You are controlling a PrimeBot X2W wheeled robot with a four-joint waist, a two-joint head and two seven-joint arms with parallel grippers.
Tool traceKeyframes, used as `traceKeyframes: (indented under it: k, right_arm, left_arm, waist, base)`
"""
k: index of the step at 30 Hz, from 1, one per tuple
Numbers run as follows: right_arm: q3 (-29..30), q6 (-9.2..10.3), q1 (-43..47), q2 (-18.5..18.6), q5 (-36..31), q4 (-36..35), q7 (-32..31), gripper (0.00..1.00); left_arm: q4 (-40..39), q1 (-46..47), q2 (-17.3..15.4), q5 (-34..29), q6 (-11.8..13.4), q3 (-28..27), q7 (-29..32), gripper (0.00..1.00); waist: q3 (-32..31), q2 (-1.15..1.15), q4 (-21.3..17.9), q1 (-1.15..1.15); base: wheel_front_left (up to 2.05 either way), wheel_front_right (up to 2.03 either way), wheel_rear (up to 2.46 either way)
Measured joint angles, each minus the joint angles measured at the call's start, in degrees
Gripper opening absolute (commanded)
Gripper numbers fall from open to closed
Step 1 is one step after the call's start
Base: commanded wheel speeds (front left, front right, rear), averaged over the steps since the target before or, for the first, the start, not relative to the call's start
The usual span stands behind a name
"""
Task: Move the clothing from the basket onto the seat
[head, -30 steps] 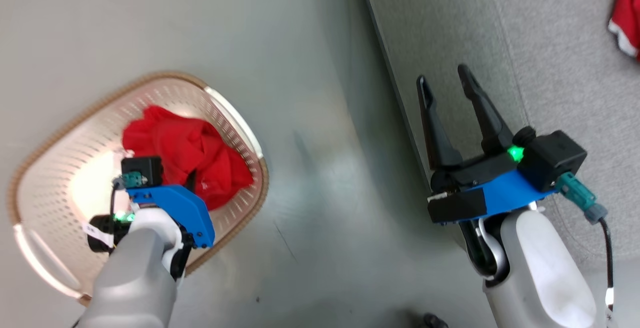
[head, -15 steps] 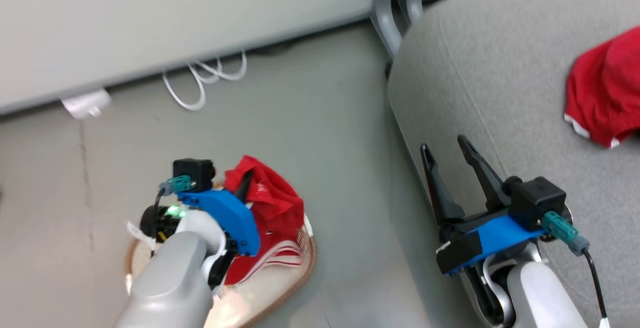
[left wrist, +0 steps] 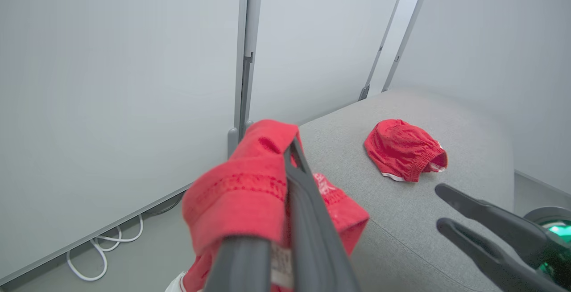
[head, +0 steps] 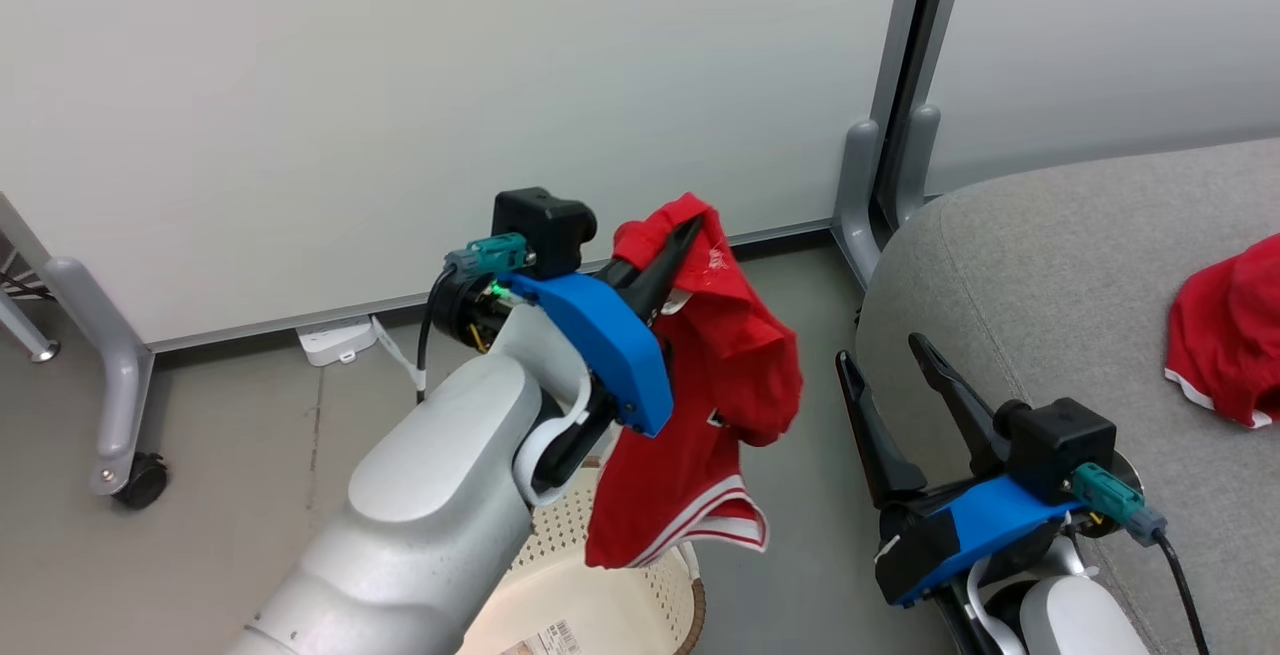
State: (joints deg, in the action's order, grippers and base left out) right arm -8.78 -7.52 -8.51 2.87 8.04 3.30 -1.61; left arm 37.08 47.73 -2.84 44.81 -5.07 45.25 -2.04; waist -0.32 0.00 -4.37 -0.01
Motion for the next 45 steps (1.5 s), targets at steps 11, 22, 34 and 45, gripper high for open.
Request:
traceKeyframes:
  k: [11, 22, 34, 45]
  right_arm:
    - [-1.9, 0.01, 0.54, 0.25, 0.26, -0.67, -1.44, 1.0]
    - [-5.75, 0.01, -3.71, 2.37, -1.77, 5.31, -2.98, 1.0]
    - [-10.51, 0.0, -17.22, 2.52, 0.01, 21.17, -1.32, 1.0]
    - [-15.32, 0.01, -25.08, 0.89, 5.56, 33.26, 1.12, 0.0]
  left_arm:
    - [-6.17, 5.17, 0.01, 5.11, 3.79, 7.1, 0.12, 0.0]
    - [-5.66, 5.33, -0.01, 7.82, 4.91, 11.37, -1.67, 0.0]
    - [-5.61, 6.55, -0.03, 10.74, 5.46, 15.39, -2.69, 0.0]
    - [-5.55, 7.45, -0.01, 13.44, 5.94, 18.34, -3.69, 0.0]
  waist:
    - [-1.71, 0.0, 0.72, 0.01]
    - [-0.88, 0.0, 0.38, 0.02]
    - [-0.48, 0.0, 1.57, 0.02]
    - [-0.3, 0.0, 2.28, 0.02]
  base:
    - [0.0, 0.0, 0.0]
    - [0.0, 0.0, 0.0]
    - [0.0, 0.0, 0.0]
    - [0.0, 0.0, 0.0]
